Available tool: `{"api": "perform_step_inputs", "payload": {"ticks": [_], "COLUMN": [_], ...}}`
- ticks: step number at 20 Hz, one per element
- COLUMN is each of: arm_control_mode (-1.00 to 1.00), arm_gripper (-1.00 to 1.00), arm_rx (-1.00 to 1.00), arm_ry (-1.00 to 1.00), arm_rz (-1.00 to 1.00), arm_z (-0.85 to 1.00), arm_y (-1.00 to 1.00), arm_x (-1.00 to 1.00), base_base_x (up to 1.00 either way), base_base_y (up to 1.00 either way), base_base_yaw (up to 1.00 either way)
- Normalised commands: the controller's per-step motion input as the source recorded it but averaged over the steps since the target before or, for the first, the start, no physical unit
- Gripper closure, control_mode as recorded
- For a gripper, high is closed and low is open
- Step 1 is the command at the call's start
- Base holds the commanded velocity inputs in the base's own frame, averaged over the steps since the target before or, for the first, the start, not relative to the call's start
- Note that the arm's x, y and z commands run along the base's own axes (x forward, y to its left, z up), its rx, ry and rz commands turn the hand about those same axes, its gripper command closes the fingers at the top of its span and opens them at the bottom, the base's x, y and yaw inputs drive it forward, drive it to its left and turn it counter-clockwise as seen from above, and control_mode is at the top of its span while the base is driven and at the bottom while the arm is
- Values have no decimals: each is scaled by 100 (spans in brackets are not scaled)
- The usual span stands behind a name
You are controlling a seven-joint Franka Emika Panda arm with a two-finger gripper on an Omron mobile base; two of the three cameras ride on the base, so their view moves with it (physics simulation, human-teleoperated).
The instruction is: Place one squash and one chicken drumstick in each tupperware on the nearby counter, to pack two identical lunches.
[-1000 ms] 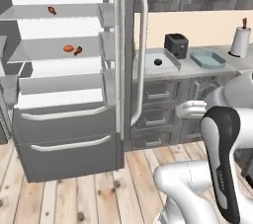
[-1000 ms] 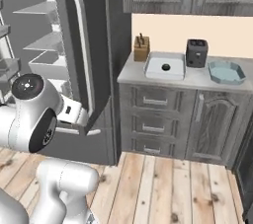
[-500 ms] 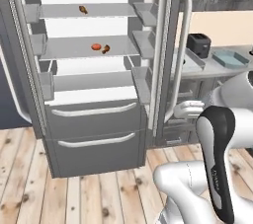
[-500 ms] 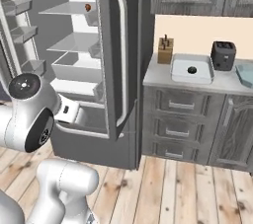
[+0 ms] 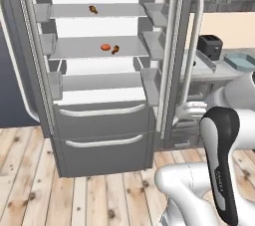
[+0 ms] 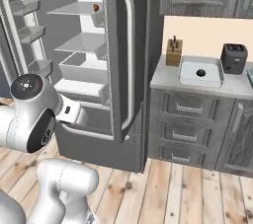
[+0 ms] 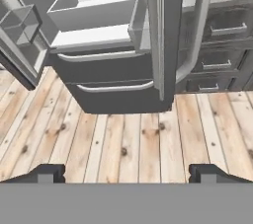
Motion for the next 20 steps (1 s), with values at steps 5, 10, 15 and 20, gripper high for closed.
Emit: {"api": "perform_step_inputs", "payload": {"ticks": [5,10,15,20], "arm_control_mode": [100,100,100,100], "arm_gripper": [-100,-100,-100,-100], "arm_rx": [0,0,0,0], "arm_ry": [0,0,0,0], "arm_rz": [0,0,0,0], "arm_z": [0,0,0,0], "arm_y": [0,0,0,0], "arm_x": [0,0,0,0], "base_base_x": [100,99,33,0], "base_base_y": [84,83,29,-29], "base_base_yaw": [15,7,-2,-12]}}
